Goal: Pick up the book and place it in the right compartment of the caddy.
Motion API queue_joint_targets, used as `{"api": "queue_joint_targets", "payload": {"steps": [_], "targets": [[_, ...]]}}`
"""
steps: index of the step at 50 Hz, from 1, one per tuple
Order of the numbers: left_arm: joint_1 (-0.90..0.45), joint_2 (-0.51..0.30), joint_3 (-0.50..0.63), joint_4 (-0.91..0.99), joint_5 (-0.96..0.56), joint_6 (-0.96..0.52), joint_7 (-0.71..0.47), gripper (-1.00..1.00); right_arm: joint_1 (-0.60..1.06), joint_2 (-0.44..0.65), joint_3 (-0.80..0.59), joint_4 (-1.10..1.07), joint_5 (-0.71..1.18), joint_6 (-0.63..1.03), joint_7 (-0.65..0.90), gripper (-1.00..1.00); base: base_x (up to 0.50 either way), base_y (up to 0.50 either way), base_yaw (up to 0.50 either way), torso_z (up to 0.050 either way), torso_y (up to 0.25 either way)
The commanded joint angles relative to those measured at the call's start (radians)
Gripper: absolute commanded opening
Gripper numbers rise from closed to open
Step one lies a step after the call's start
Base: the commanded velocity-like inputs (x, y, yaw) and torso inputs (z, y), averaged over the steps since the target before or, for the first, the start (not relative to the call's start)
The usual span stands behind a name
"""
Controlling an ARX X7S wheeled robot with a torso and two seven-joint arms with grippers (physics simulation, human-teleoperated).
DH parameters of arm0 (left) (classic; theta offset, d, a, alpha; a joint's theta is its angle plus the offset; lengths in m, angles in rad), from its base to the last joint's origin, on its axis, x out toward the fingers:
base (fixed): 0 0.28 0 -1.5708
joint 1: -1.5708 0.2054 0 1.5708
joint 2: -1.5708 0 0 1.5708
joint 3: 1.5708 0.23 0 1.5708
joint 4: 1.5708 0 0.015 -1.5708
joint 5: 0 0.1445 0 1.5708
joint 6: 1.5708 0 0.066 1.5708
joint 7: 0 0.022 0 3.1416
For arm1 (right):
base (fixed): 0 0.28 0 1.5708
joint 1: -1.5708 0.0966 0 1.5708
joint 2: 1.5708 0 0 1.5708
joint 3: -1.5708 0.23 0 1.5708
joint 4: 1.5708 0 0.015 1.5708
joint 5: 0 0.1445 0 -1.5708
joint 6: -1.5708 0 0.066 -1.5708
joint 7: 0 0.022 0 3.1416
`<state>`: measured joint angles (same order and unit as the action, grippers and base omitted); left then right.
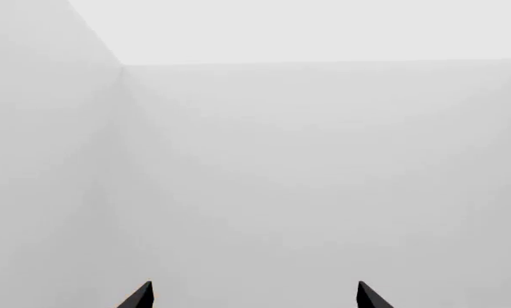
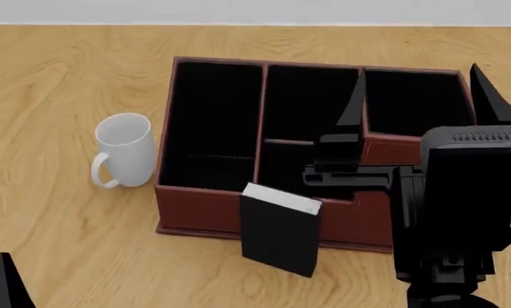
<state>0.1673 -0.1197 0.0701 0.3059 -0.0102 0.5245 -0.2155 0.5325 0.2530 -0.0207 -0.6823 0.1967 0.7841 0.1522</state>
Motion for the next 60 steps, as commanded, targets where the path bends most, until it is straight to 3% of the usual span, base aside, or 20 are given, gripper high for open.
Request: {"api": "queue_joint_targets", "payload": {"steps": [1, 48, 54, 60], "targets": [[0.008, -0.012, 0.008, 0.010, 0.005, 0.017, -0.019, 1.00, 0.007, 0.002, -0.001, 0.007, 0.007, -0.004, 0.003, 1.00, 0.30, 0.00, 0.00, 0.000, 0.000], [0.007, -0.053, 0.043, 0.013, -0.004, 0.025, -0.062, 1.00, 0.006, 0.020, -0.015, 0.025, 0.024, -0.020, 0.017, 1.00, 0.27, 0.00, 0.00, 0.000, 0.000], [0.008, -0.057, 0.045, 0.015, -0.007, 0.031, -0.068, 1.00, 0.062, 0.076, -0.042, -0.016, 0.052, 0.085, -0.026, 1.00, 0.00, 0.00, 0.00, 0.000, 0.000], [0.008, -0.062, 0.050, 0.017, -0.011, 0.040, -0.071, 1.00, 0.222, 0.152, -0.009, -0.034, 0.207, 0.334, -0.162, 1.00, 0.00, 0.00, 0.00, 0.000, 0.000]]}}
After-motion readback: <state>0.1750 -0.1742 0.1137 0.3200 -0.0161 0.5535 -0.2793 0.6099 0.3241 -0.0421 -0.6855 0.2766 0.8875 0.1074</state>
